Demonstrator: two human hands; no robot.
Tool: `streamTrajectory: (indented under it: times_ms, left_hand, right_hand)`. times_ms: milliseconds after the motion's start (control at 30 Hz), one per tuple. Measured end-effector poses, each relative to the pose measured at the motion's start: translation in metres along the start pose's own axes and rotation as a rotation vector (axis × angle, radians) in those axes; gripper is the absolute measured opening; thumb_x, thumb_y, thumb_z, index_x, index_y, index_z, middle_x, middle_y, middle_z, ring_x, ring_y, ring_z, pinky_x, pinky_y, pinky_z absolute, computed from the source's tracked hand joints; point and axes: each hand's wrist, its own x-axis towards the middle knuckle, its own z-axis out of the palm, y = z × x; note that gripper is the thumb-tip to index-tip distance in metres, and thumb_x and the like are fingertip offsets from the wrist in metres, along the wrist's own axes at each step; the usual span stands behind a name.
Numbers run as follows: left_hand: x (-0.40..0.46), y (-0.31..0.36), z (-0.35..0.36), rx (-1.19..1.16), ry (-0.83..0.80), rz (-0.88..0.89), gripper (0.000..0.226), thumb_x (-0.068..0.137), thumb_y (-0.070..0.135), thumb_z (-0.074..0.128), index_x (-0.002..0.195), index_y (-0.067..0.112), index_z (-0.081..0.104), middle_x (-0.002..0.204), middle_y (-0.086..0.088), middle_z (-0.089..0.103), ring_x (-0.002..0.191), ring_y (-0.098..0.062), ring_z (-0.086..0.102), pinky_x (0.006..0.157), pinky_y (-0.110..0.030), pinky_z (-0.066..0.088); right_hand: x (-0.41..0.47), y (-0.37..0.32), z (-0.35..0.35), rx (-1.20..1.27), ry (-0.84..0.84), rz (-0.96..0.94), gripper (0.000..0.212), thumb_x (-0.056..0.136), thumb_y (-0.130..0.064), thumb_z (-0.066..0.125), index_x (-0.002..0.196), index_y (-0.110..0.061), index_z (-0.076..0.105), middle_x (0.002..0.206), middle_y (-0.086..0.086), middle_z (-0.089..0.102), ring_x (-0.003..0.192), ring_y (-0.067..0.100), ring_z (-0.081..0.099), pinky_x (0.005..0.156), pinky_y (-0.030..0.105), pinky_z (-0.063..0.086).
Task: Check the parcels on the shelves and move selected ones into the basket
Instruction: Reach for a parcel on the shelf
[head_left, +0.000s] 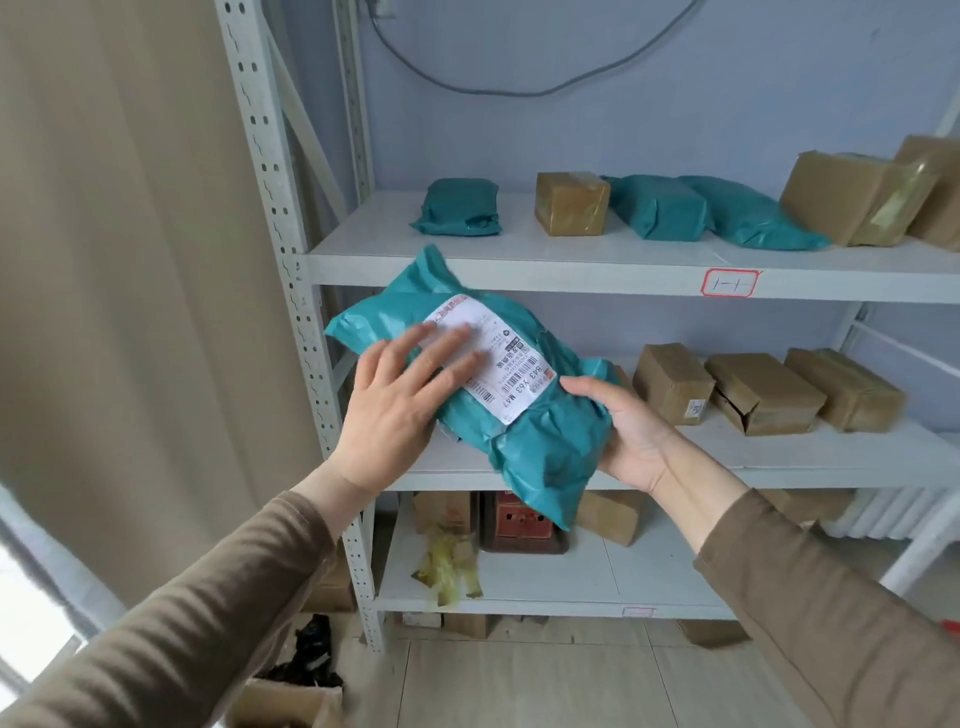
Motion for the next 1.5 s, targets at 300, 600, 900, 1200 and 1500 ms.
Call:
streamTrajectory:
  times_ms: [300, 600, 900, 1200, 1500]
  left_hand:
    - [0.031, 0.053, 0.006, -1.647, -0.148, -1.284, 0.063, 0.094, 0.051, 0.066, 0.15, 0.033, 0.043, 0.139, 0.004, 0.067, 0.124, -0.016, 0.067, 0.109, -0.043, 0.051]
    - [0.071, -0.033, 0.023, -1.481, -0.062, -1.353, 0.06, 0.09, 0.009, 0.079, 0.138, 0.023, 0.046, 0.128, -0.001, 0.07, 0.106, -0.018, 0.075, 0.093, -0.042, 0.062]
    - [0.153, -0.158, 0.053, -1.289, -0.085, -1.405, 0.063, 0.086, 0.023, 0.085, 0.133, 0.018, 0.043, 0.117, -0.005, 0.071, 0.101, -0.024, 0.075, 0.09, -0.045, 0.062]
    - [0.194, -0.263, 0.125, -1.043, -0.261, -1.339, 0.048, 0.091, 0.01, 0.078, 0.135, 0.014, 0.059, 0.118, -0.003, 0.069, 0.083, -0.012, 0.066, 0.062, -0.021, 0.05]
    - [0.194, -0.308, 0.207, -0.776, -0.212, -1.388, 0.059, 0.091, 0.006, 0.076, 0.144, 0.008, 0.051, 0.141, -0.012, 0.061, 0.123, -0.031, 0.061, 0.096, -0.034, 0.052]
  right_hand:
    - [0.034, 0.032, 0.027, 0.229, 0.069, -0.255, 0.047, 0.096, -0.014, 0.067, 0.142, -0.013, 0.06, 0.138, 0.01, 0.069, 0.129, 0.029, 0.064, 0.108, 0.046, 0.051]
    - [0.091, -0.011, 0.042, -0.094, 0.093, -0.299, 0.066, 0.092, -0.022, 0.075, 0.15, -0.033, 0.046, 0.143, -0.001, 0.059, 0.119, 0.023, 0.07, 0.084, 0.046, 0.063]
    - [0.221, -0.085, 0.119, -0.241, 0.059, -0.399, 0.073, 0.095, 0.004, 0.065, 0.153, -0.033, 0.04, 0.143, 0.003, 0.059, 0.12, 0.026, 0.067, 0.084, 0.041, 0.064]
    - [0.364, -0.106, 0.162, -0.283, 0.159, -0.384, 0.052, 0.094, 0.006, 0.065, 0.136, -0.018, 0.046, 0.137, 0.011, 0.059, 0.112, 0.027, 0.068, 0.079, 0.036, 0.063]
    - [0.43, -0.099, 0.158, -0.173, 0.106, -0.253, 0.062, 0.099, 0.005, 0.056, 0.153, -0.025, 0.044, 0.147, 0.008, 0.056, 0.126, 0.028, 0.062, 0.099, 0.042, 0.056]
